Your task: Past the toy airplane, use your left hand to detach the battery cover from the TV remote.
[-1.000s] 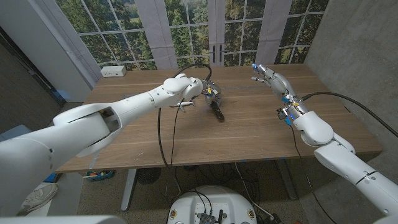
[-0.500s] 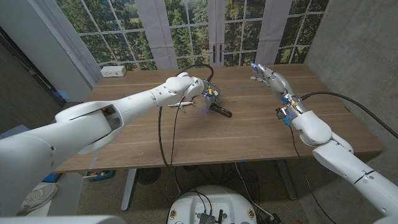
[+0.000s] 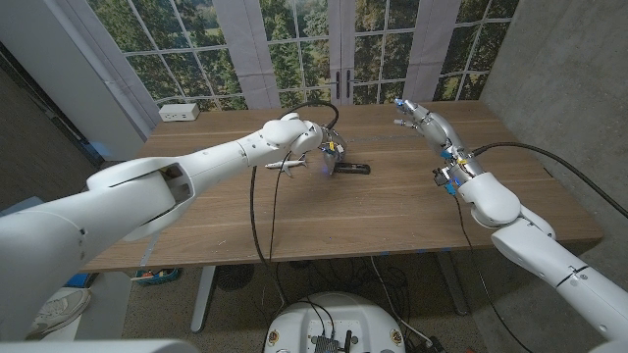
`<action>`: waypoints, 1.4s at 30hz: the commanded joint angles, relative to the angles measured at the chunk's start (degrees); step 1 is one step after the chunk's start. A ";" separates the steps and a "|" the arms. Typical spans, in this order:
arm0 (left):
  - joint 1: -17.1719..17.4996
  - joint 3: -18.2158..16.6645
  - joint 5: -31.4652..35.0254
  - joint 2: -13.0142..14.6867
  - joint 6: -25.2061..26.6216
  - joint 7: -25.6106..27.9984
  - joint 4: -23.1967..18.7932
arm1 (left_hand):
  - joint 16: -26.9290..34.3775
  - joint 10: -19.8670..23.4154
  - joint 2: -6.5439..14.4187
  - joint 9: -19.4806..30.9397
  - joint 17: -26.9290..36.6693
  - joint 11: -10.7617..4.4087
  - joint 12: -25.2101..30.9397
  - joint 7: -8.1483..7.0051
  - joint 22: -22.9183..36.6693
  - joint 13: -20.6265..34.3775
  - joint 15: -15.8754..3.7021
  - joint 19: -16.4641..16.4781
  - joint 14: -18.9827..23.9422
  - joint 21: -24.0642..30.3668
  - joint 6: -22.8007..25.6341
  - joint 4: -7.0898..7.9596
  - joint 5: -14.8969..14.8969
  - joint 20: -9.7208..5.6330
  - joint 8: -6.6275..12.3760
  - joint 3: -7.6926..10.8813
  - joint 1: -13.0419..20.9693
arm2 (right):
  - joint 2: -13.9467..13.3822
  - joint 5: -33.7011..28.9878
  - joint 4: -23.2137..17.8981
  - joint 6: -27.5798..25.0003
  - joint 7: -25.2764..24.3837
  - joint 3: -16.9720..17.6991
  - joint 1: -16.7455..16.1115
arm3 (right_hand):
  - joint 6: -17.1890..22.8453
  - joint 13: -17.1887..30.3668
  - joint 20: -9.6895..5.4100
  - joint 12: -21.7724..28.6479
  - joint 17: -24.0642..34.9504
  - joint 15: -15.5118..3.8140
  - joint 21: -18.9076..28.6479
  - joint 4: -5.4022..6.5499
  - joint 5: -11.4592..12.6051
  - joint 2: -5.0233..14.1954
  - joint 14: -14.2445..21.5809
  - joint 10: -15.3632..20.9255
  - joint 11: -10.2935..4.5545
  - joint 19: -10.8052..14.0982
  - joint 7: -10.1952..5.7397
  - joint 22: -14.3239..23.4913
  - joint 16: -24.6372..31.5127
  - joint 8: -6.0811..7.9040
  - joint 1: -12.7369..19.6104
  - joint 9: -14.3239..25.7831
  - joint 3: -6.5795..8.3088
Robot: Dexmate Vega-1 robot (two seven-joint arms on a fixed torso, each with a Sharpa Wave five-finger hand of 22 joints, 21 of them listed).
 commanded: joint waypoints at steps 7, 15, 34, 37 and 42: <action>2.78 -5.81 -4.60 2.56 3.20 1.45 -4.16 | 0.01 -16.76 4.10 -0.61 -5.36 3.39 0.25 2.45 -0.14 -4.53 1.81 -10.19 -14.87 -9.02 -16.15 2.79 -0.09 4.17 0.08 -1.37 -11.78 | 0.13 -0.11 0.52 -2.06 0.21 -1.44 1.92 | 0.04 -0.16 0.15 0.27 -0.35 0.59 -0.26 0.07 0.07 -0.21 0.16 0.10 0.01 0.26 -0.34 0.09 0.31 0.38 -0.51 0.04 0.35; 4.50 -9.73 -11.10 3.42 4.53 0.68 -4.98 | -0.46 -32.18 8.16 -1.05 -10.49 4.21 0.13 1.78 -0.69 -8.22 4.59 -25.82 -33.28 -22.91 -27.86 2.78 0.21 6.91 -0.34 -0.88 -18.66 | 0.49 0.64 1.68 -1.95 0.37 -1.84 2.78 | -0.15 -0.48 0.14 0.30 -0.69 0.51 -0.39 0.17 0.05 -0.30 0.14 0.13 -0.05 0.35 -0.05 0.10 0.40 0.32 -1.01 0.04 0.31; 12.25 -20.80 -31.84 7.38 5.38 6.21 -9.54 | -0.10 -54.71 13.21 -1.04 -10.12 6.67 0.59 1.38 -0.16 -8.27 7.61 -42.89 -55.56 -39.26 -48.14 10.07 0.71 6.52 0.16 -2.40 -35.60 | 0.25 4.85 4.62 -3.64 2.17 -2.19 4.88 | -1.52 -1.67 -0.39 -0.12 -2.18 -0.03 -1.65 0.10 0.15 -1.96 -1.65 -1.72 -0.33 -0.99 0.30 0.01 0.01 0.00 -2.89 -0.02 -0.54; 13.72 -22.52 -35.41 7.91 4.54 7.78 -9.93 | 0.16 -54.42 12.98 -1.07 -10.12 6.49 0.85 0.97 -0.15 -8.30 7.56 -42.73 -55.42 -39.46 -47.45 10.54 0.70 6.60 0.50 -2.69 -36.38 | 0.38 6.18 5.42 -3.54 2.84 -2.18 5.23 | -1.59 -1.78 -0.33 -0.10 -2.32 0.02 -1.78 0.17 0.17 -1.96 -1.70 -1.78 -0.41 -1.11 0.24 0.00 0.04 0.01 -3.12 -0.02 -0.58; 15.54 -24.58 -40.53 8.48 2.94 9.60 -9.80 | 0.35 -54.40 13.22 -1.11 -10.10 6.51 0.99 0.62 -0.11 -8.35 7.11 -43.05 -55.58 -40.02 -46.87 11.75 0.82 6.31 0.71 -3.04 -37.77 | 0.73 9.13 7.18 -3.21 4.86 -2.41 6.11 | -1.66 -2.07 -0.46 -0.12 -2.63 -0.27 -2.16 0.60 0.26 -1.61 -2.18 -2.12 -0.90 -1.53 0.02 -0.02 0.04 0.06 -3.94 -0.03 -0.65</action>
